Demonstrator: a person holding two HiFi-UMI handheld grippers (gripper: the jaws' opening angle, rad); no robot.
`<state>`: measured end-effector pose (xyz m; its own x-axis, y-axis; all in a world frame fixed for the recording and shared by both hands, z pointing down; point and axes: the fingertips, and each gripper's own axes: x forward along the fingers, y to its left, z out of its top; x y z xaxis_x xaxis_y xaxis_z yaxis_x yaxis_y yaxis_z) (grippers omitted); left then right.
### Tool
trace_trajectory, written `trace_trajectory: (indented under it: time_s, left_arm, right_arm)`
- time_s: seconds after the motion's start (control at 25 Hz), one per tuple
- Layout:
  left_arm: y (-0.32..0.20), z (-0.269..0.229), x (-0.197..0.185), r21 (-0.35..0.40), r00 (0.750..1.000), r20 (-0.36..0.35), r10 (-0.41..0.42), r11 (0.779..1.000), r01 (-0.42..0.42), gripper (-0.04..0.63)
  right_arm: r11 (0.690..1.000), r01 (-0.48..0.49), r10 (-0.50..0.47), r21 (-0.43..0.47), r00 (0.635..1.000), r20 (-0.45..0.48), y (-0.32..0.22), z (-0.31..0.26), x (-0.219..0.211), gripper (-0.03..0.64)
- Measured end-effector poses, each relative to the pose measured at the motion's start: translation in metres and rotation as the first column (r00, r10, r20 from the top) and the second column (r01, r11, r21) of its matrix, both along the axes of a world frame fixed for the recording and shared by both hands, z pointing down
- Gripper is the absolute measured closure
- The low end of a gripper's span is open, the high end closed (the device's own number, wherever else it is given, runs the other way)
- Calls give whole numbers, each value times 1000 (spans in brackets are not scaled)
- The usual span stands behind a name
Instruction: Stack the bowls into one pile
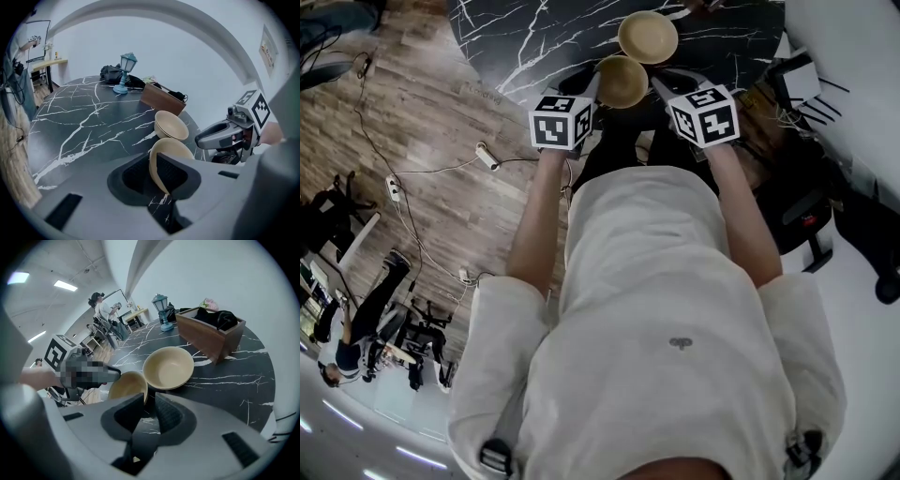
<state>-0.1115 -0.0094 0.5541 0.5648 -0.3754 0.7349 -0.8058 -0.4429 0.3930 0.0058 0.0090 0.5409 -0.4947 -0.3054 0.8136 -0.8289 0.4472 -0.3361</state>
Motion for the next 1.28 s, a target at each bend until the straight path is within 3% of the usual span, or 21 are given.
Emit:
trace_trajectory:
  time_s: [1.28]
  left_arm:
    - [25, 12, -9, -36, 999, -22, -36, 999, 35, 548]
  right_arm:
    - [996, 76, -76, -43, 997, 15, 13, 21, -27, 572]
